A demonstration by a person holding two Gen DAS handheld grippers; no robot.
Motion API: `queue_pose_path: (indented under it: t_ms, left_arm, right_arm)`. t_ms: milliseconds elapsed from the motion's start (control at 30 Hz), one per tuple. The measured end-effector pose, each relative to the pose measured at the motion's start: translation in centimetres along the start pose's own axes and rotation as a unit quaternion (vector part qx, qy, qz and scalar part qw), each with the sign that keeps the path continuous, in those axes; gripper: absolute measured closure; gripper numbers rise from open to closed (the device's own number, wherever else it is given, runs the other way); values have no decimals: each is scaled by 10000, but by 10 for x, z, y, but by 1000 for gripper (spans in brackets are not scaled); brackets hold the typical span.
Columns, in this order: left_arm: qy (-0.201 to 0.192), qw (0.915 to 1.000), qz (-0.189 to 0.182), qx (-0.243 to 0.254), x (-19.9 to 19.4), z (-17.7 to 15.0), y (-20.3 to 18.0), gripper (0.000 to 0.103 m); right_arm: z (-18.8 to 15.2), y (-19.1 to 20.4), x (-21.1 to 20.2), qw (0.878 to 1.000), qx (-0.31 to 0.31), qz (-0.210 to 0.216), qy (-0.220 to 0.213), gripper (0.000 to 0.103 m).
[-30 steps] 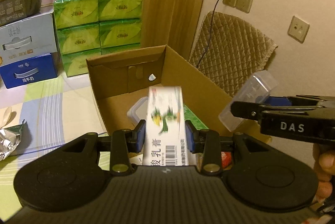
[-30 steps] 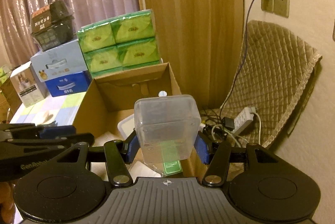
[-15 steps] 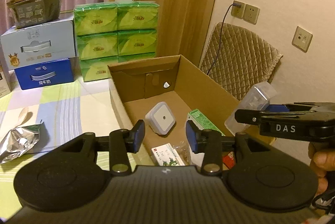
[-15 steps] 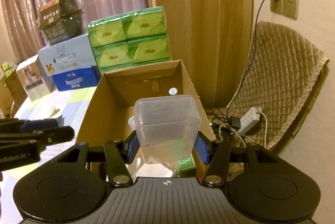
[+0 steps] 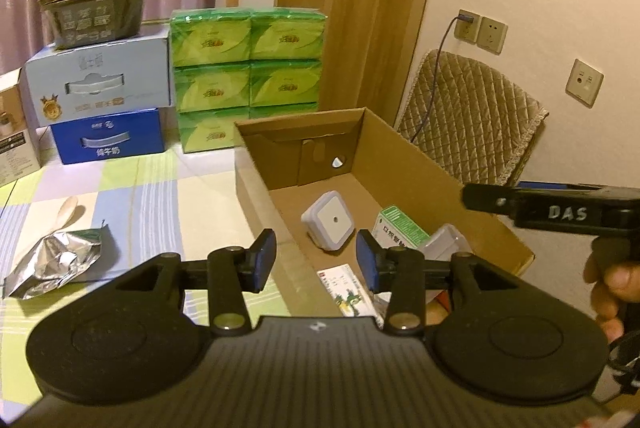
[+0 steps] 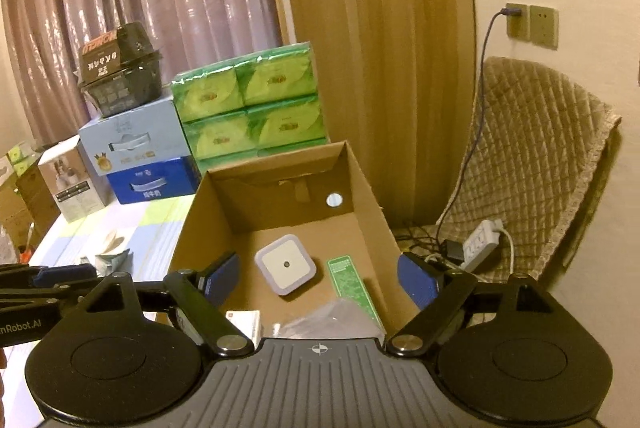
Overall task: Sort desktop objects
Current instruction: 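Open both tools to drop the ointment box and plastic container, then move both tools back over the table toward the foil bag and spoon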
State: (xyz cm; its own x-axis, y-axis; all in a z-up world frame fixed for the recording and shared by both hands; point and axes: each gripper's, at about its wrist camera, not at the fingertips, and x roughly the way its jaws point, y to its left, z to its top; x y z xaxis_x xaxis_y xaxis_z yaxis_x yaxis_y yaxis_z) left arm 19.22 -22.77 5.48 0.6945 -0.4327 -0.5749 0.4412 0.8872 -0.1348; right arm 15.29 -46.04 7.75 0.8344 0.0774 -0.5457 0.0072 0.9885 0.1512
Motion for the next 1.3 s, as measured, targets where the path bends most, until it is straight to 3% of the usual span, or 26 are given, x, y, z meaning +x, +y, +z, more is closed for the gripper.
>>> queue_pose_path:
  t_ms: [700,1033,1300]
  left_arm:
    - [5,9989,460,8,-74,-23,28,56]
    - [-14,9969,786,-91,-113,-45,62,38]
    - [48,9917,1267,-215,-141,-70,115,20]
  right_arm:
    - [-22,65,-48,9991,-235,353,96,19]
    - [-26,106,-62,9967,-513,619,91,13]
    - [-28,147,-59,9933,-665,938,126,9]
